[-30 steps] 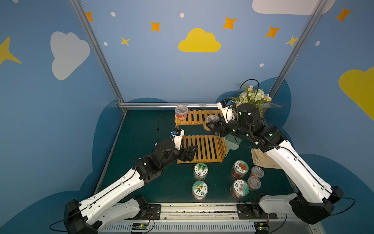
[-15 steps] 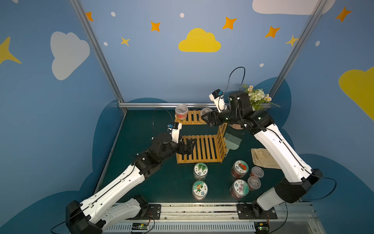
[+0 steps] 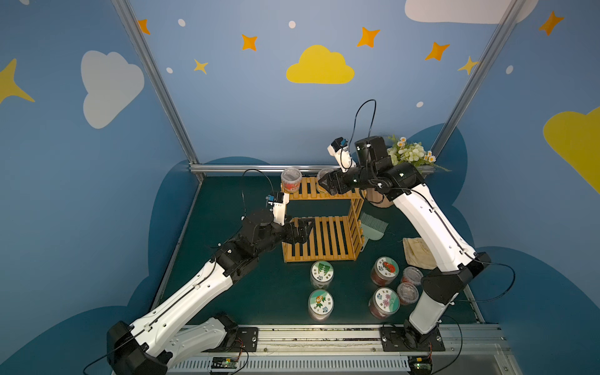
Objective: Place the seed container on the shelf
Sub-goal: Place the seed jar on the shelf.
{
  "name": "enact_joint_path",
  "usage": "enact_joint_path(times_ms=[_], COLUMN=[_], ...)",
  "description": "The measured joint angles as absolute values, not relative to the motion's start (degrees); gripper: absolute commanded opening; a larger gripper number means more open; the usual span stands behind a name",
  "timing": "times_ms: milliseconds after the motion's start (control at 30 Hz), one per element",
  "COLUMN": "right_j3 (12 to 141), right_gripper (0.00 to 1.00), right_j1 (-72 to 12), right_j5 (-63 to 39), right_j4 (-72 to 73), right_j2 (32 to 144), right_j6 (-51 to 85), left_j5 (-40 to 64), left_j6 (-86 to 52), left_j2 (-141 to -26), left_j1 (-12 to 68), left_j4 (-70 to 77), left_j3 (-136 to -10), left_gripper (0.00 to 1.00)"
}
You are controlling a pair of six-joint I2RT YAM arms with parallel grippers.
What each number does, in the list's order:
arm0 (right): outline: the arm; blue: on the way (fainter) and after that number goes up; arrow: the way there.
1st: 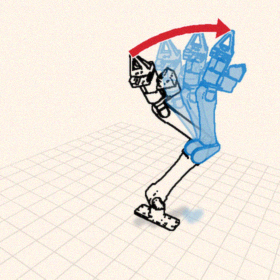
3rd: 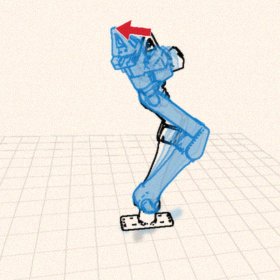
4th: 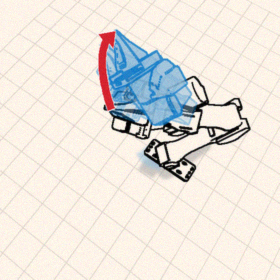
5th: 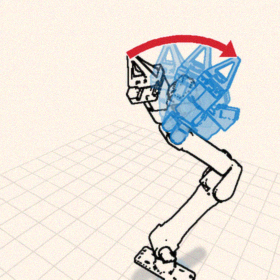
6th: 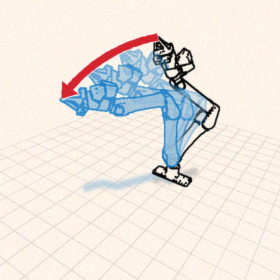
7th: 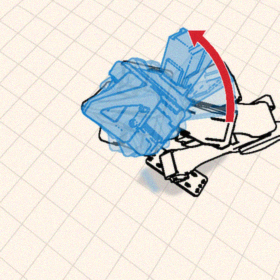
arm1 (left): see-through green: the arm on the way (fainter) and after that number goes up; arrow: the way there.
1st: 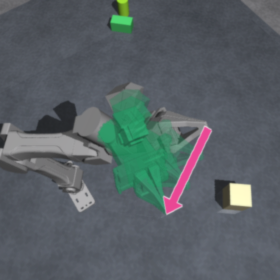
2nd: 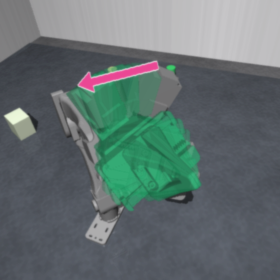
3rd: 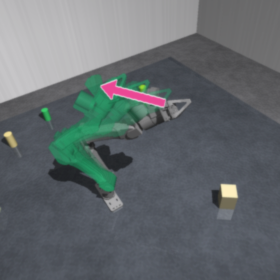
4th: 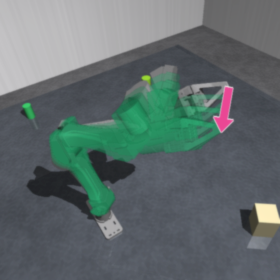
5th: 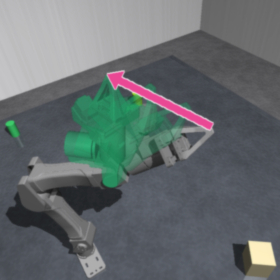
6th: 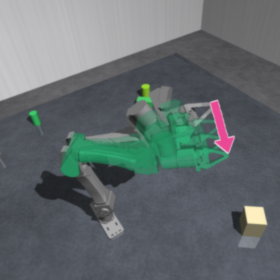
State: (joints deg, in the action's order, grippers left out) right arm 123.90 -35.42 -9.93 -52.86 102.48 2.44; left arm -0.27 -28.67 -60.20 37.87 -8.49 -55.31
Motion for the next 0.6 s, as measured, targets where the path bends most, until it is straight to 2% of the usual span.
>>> enact_joint_path(times_ms=[500, 600], right_j3=[140.6, 142.9], right_gripper=[0.78, 0.81], right_j1=[-35.2, -34.9], right_j5=[-10.2, -11.0], right_j4=[-64.6, -66.0], right_j2=[113.7, 115.0], right_j6=[-3.3, -4.2], left_j5=[-0.2, -0.2], left_j6=[-29.8, -29.8], left_j2=[-60.7, -60.5], left_j1=[37.1, 37.1], left_j4=[-8.5, -8.6], left_j3=[-55.8, -55.8], left_gripper=[1.00, 1.00])
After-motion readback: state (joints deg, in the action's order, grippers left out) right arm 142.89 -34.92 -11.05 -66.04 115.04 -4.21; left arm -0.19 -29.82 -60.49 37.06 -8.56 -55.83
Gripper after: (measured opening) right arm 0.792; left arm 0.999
